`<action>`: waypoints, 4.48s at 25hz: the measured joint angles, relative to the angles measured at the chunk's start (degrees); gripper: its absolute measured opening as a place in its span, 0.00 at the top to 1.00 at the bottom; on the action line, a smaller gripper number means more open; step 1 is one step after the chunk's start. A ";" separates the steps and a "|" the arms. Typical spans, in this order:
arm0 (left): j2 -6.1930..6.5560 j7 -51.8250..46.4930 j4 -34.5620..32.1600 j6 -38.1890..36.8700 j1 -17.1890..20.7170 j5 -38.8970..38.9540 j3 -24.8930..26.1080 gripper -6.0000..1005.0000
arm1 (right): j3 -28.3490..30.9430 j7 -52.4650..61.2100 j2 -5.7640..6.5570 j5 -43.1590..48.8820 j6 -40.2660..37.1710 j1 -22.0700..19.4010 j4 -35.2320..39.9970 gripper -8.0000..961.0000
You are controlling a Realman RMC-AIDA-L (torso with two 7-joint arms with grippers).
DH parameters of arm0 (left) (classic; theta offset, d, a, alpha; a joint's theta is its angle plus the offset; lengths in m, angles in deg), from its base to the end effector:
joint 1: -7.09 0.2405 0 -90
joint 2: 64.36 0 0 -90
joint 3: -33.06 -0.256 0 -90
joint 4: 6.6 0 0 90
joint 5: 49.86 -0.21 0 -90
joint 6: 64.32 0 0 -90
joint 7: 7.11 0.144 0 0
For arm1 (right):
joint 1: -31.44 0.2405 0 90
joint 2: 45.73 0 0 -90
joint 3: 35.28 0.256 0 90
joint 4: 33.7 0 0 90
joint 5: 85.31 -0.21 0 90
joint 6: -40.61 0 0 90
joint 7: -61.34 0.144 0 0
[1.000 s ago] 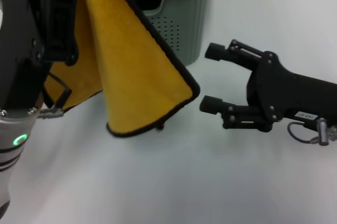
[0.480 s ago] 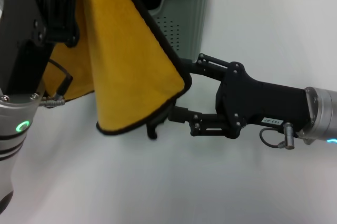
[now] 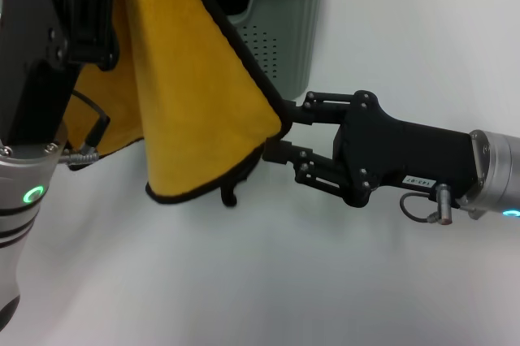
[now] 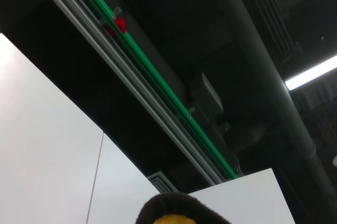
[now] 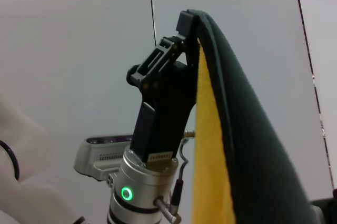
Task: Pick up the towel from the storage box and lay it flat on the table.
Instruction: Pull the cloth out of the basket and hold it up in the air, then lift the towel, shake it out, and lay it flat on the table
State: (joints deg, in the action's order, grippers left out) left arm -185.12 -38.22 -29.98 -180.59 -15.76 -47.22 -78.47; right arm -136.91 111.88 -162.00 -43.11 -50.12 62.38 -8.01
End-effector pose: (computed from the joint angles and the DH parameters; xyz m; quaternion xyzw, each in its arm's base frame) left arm -0.1760 0.2546 0.0162 -0.6235 0.0429 -0.7322 0.2706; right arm 0.1716 0.2929 -0.0540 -0.8834 0.0294 0.4656 0.0448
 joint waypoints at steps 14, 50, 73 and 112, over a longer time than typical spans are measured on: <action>0.00 0.00 0.01 -0.01 0.49 0.00 0.00 0.98 | -0.54 -0.69 0.00 0.19 0.43 -0.14 0.20 0.80; 0.05 -0.13 16.16 5.56 3.79 -0.56 -5.79 0.92 | 20.28 4.80 3.25 -0.16 -0.66 -8.25 25.05 0.99; 0.00 9.37 15.56 20.93 1.93 -9.14 -10.89 0.66 | 27.58 10.95 0.91 7.90 5.22 -7.08 34.58 0.98; 0.08 13.38 13.47 10.42 3.96 -7.37 -10.36 0.66 | 27.97 15.31 2.41 20.23 -0.77 -4.39 36.01 0.96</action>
State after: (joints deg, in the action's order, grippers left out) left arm -185.03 -24.84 -16.51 -170.17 -11.79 -54.59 -88.83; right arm -108.95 127.19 -159.60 -22.88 -50.89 57.99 28.00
